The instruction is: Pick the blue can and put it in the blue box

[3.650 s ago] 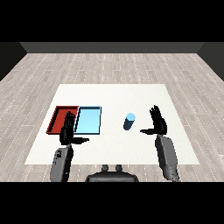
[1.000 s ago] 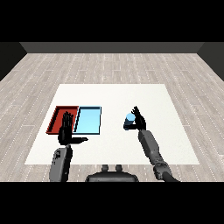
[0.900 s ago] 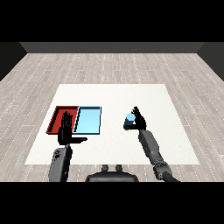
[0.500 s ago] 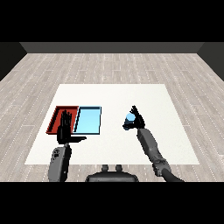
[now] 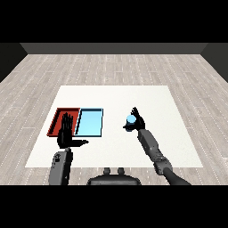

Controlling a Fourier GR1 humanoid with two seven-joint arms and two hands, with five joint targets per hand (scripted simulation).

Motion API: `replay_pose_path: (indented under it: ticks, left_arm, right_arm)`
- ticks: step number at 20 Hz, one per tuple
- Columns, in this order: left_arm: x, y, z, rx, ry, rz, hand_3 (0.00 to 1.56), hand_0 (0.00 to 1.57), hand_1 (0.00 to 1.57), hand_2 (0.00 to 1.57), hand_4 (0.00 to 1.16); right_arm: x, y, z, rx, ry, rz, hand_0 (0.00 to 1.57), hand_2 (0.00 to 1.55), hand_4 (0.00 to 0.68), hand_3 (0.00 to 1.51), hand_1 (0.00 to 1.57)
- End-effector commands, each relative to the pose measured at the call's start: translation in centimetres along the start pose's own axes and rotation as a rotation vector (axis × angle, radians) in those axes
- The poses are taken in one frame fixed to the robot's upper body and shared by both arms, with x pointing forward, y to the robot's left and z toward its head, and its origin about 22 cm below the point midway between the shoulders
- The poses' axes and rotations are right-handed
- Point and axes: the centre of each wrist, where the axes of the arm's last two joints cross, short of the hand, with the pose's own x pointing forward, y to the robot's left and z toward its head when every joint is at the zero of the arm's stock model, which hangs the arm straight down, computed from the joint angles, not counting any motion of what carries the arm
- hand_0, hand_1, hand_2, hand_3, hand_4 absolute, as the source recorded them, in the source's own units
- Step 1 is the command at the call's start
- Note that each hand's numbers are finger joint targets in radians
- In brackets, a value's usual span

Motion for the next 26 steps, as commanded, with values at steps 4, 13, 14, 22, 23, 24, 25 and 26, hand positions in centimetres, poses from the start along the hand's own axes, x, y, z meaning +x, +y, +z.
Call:
replay_pose_path:
  ticks: [4,13,14,22,23,24,25,26]
  left_arm:
    - [-1.5,1.4,1.0,-0.006,0.003,0.01,0.0,0.0,0.0,0.0,0.0]
    - [-0.9,0.7,-0.8,-0.036,0.006,0.017,0.0,0.0,0.0,0.0,0.0]
    - [-1.0,2.2,-0.1,0.003,0.008,0.016,0.0,0.0,0.0,0.0,0.0]
    - [-2.1,-1.7,0.3,-0.074,0.044,-0.044,0.0,0.0,0.0,0.0,0.0]
    - [-1.3,-2.7,-0.9,-0.071,0.051,-0.048,0.0,0.0,0.0,0.0,0.0]
    - [-3.7,-1.5,3.2,-0.091,0.09,0.012,0.0,0.0,0.0,0.0,0.0]
    - [-3.2,-4.0,-0.3,-0.095,0.1,-0.009,0.0,0.0,0.0,0.0,0.0]
    - [-2.6,-3.8,-0.5,-0.11,0.108,0.001,0.0,0.0,0.0,0.0,0.0]
  right_arm:
    - [0.2,1.7,-1.2,-0.062,0.048,0.118,1.53,1.49,0.582,1.45,1.53]
    - [1.8,-0.4,-1.6,-0.074,0.039,0.17,1.56,1.49,0.677,1.44,1.56]
    - [0.3,-0.8,-0.2,-0.05,0.036,0.193,1.55,1.48,0.672,1.43,1.55]
    - [5.5,2.6,-3.6,-0.007,-0.104,0.203,1.47,1.45,0.649,1.41,1.47]
    - [2.9,-0.6,-0.9,-0.007,-0.089,0.187,1.47,1.45,0.643,1.41,1.47]
    - [5.1,1.1,-3.0,-0.007,-0.111,0.193,1.48,1.45,0.646,1.41,1.48]
    - [7.8,1.9,-4.3,0.02,-0.145,0.187,1.49,1.46,0.652,1.41,1.49]
    - [4.1,2.0,-2.6,-0.003,-0.146,0.182,1.5,1.46,0.648,1.41,1.5]
